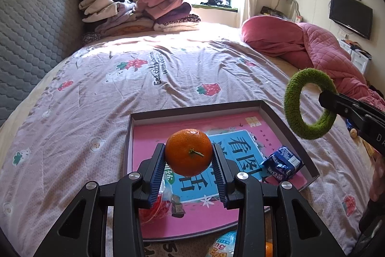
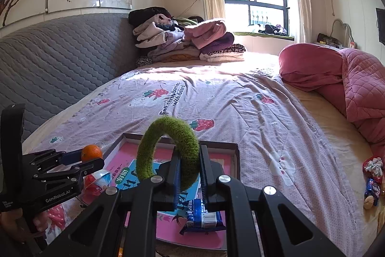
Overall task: Organize objects
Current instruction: 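Carry the orange and green ring over the grey tray with both tools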
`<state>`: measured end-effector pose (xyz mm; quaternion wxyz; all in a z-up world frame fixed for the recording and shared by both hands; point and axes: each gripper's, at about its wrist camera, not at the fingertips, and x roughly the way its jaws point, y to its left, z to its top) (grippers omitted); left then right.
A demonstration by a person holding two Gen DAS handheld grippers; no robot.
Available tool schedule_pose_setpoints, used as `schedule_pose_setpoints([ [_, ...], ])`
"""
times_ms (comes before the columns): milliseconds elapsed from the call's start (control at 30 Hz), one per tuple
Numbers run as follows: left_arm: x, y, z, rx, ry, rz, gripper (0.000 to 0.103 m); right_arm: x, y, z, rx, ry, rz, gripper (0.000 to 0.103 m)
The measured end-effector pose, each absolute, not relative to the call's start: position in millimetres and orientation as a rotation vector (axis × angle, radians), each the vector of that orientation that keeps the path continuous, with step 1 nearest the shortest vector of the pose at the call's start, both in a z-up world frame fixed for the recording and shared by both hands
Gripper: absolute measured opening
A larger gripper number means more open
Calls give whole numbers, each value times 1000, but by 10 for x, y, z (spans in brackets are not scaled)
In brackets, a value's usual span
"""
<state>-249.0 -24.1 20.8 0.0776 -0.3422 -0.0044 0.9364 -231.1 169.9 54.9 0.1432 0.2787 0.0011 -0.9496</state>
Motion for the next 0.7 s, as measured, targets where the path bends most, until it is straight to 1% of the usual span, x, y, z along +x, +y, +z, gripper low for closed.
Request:
schedule_pose_setpoints([
  [567,-2774,-444,22,-1090,-76,2808,39,-2440,1458,161,930,61,-2649,14],
  [700,-2796,-423,-33,-1105,-65,2795,39,-2446,1379,62,967,85,-2624,14],
])
